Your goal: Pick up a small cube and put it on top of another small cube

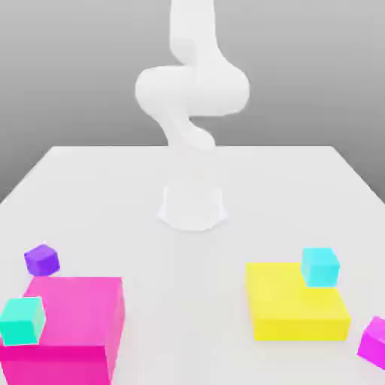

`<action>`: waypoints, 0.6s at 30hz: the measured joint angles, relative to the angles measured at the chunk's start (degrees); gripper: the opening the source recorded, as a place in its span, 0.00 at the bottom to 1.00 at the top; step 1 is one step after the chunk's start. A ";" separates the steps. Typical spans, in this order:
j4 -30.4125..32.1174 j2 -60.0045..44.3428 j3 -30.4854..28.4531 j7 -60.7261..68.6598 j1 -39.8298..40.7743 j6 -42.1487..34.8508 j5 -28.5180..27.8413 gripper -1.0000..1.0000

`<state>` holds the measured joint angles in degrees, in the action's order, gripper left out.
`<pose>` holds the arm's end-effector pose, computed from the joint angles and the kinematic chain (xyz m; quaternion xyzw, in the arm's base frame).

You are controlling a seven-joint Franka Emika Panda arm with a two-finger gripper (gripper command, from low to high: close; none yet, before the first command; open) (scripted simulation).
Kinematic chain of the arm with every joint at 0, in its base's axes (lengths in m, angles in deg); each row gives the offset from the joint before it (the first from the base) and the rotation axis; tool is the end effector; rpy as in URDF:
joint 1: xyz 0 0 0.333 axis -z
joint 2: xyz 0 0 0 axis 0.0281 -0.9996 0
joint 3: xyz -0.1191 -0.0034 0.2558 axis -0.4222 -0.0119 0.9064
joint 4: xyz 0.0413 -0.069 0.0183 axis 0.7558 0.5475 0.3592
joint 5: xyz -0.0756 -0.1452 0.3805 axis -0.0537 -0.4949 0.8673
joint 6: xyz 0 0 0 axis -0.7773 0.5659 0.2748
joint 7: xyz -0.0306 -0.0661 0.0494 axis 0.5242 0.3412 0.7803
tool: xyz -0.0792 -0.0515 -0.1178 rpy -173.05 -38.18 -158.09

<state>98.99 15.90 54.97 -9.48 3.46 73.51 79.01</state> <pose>0.4519 -0.0450 0.6016 -0.8511 0.3891 -0.3269 0.1318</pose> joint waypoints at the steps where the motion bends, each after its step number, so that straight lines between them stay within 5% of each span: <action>1: 1.20 -2.32 -1.58 0.75 0.87 1.42 -0.27 0.50; 12: 13.22 -24.89 -18.37 10.15 9.77 15.51 -0.20 0.50; 18: 19.67 -37.81 -26.68 18.51 16.04 23.01 4.37 0.50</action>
<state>118.67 -21.91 28.29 9.03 19.50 96.52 83.38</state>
